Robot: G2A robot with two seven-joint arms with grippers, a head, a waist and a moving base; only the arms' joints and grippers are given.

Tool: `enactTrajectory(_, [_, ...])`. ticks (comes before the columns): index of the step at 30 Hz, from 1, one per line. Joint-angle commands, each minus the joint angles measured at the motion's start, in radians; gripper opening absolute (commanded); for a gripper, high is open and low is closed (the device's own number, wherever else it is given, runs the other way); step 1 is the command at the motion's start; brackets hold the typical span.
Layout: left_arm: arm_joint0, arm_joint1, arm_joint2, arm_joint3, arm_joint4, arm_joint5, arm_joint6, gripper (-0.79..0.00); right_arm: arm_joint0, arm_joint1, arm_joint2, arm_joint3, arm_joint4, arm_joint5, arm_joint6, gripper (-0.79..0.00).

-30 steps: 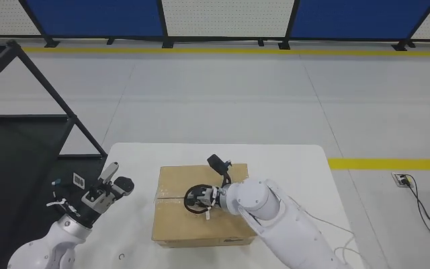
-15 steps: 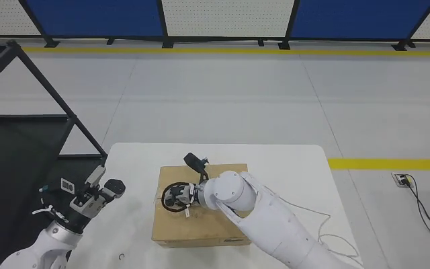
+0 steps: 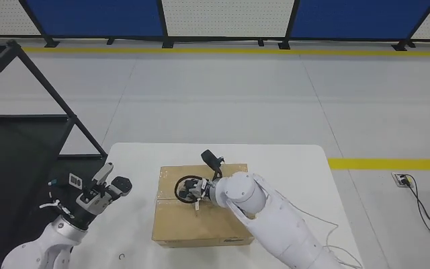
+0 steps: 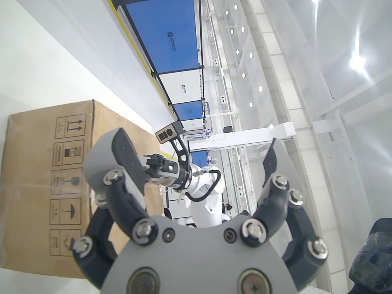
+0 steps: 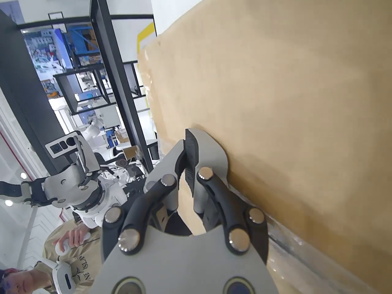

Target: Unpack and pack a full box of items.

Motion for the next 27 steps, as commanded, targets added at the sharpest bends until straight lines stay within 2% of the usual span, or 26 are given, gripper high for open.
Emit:
enactTrajectory(1, [-0.021, 0.000, 0.014, 0.008, 0.004, 0.007, -0.009, 0.000, -0.075, 0.026, 0.064, -0.100, -0.026, 0.015, -0.028, -0.785])
enactTrajectory(7, [-0.079, 0.002, 0.050, 0.035, 0.018, 0.024, -0.036, 0.000, -0.292, 0.089, 0.232, -0.400, -0.118, 0.059, -0.081, -0.785])
enactTrajectory(12, [-0.119, 0.004, 0.066, 0.062, 0.019, 0.033, -0.057, 0.000, -0.433, 0.114, 0.346, -0.569, -0.141, 0.037, -0.149, -0.785])
enactTrajectory(14, [-0.134, 0.005, 0.068, 0.074, 0.014, 0.039, -0.066, 0.000, -0.474, 0.120, 0.381, -0.606, -0.140, 0.016, -0.172, -0.468])
enactTrajectory(15, [-0.141, 0.005, 0.070, 0.079, 0.014, 0.041, -0.072, 0.000, -0.487, 0.123, 0.394, -0.618, -0.151, 0.004, -0.177, 0.000])
enactTrajectory(19, [-0.154, 0.007, 0.073, 0.086, 0.013, 0.043, -0.083, 0.000, -0.495, 0.125, 0.401, -0.623, -0.159, -0.001, -0.179, 0.000])
enactTrajectory(20, [-0.155, 0.007, 0.074, 0.086, 0.013, 0.043, -0.084, 0.000, -0.496, 0.125, 0.403, -0.624, -0.160, -0.002, -0.179, -0.553])
enactTrajectory(23, [-0.154, 0.007, 0.074, 0.086, 0.013, 0.043, -0.084, -0.001, -0.495, 0.125, 0.401, -0.623, -0.159, -0.001, -0.179, -0.364])
enactTrajectory(27, [-0.154, 0.007, 0.073, 0.086, 0.013, 0.043, -0.083, 0.000, -0.495, 0.125, 0.401, -0.623, -0.159, -0.001, -0.179, -0.174])
